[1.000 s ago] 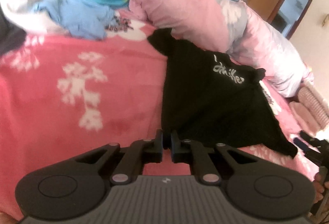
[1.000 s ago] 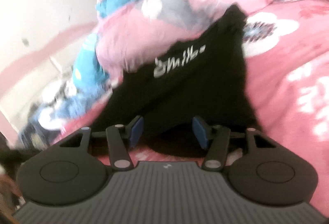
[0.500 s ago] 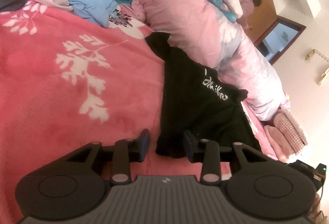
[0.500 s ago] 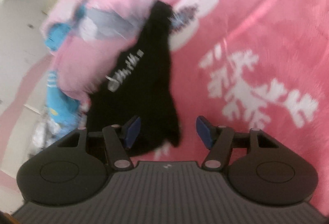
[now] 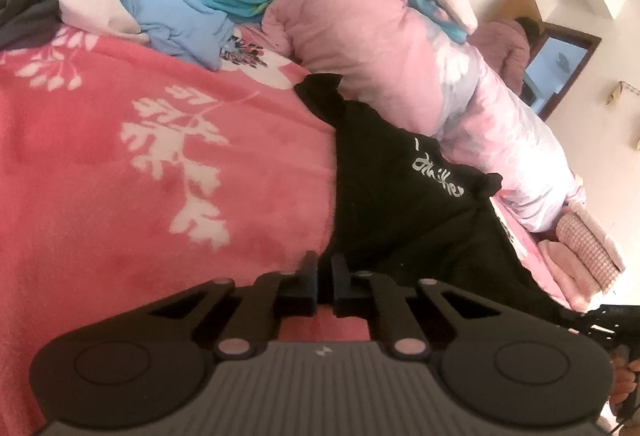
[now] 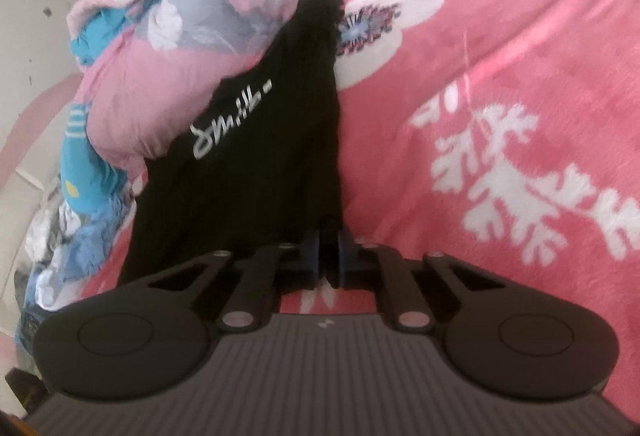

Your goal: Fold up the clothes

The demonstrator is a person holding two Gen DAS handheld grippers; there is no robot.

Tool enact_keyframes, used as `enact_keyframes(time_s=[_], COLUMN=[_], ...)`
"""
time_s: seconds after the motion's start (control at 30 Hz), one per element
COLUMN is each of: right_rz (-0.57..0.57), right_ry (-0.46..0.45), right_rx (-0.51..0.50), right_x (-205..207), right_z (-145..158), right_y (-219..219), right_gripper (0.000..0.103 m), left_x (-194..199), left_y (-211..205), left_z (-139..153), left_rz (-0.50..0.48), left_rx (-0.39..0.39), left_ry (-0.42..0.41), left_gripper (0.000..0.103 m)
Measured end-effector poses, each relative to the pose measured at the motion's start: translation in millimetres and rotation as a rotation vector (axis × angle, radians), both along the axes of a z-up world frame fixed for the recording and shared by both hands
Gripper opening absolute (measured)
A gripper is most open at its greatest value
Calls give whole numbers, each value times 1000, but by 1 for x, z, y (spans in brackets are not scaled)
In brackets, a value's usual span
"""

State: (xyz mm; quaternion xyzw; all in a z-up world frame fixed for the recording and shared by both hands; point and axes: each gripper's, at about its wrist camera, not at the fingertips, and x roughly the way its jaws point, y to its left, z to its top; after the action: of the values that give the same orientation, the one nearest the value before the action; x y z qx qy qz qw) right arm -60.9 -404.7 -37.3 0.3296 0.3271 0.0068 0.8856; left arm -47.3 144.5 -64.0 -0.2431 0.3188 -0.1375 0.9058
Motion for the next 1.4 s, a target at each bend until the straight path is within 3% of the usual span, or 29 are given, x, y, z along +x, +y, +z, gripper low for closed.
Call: enact_keyframes(time_s=[0.27, 0.47, 0.73, 1.03, 1.17, 1.27, 1.4], right_rz=[-33, -60, -108, -122, -122, -154, -173], right_ry=[-95, -111, -93, 0, 48, 72, 28], right_rx=[-34, -19, -2, -7, -59, -159, -261], right_x=[-35, -70, -106, -108, -106, -111, -123], right_z=[39, 47, 37, 2, 0, 7, 25], right_y=[-14, -32, -50, -54, -51, -48, -40], right_gripper=[5, 5, 5, 5, 8, 10, 11], left_x=[-18, -36, -52, -65, -68, -71, -71], left_y=[1, -10, -18, -26, -23, -18, -12], left_z=[18, 20, 14, 7, 5, 5, 9], left_rz=[-36, -81, -109, -145, -158, -166, -157], left_rx=[-85, -77, -64, -36, -41, -59, -64], left_ry=[8, 41, 89, 140, 153, 153, 140], left_gripper=[5, 5, 5, 5, 8, 12, 24])
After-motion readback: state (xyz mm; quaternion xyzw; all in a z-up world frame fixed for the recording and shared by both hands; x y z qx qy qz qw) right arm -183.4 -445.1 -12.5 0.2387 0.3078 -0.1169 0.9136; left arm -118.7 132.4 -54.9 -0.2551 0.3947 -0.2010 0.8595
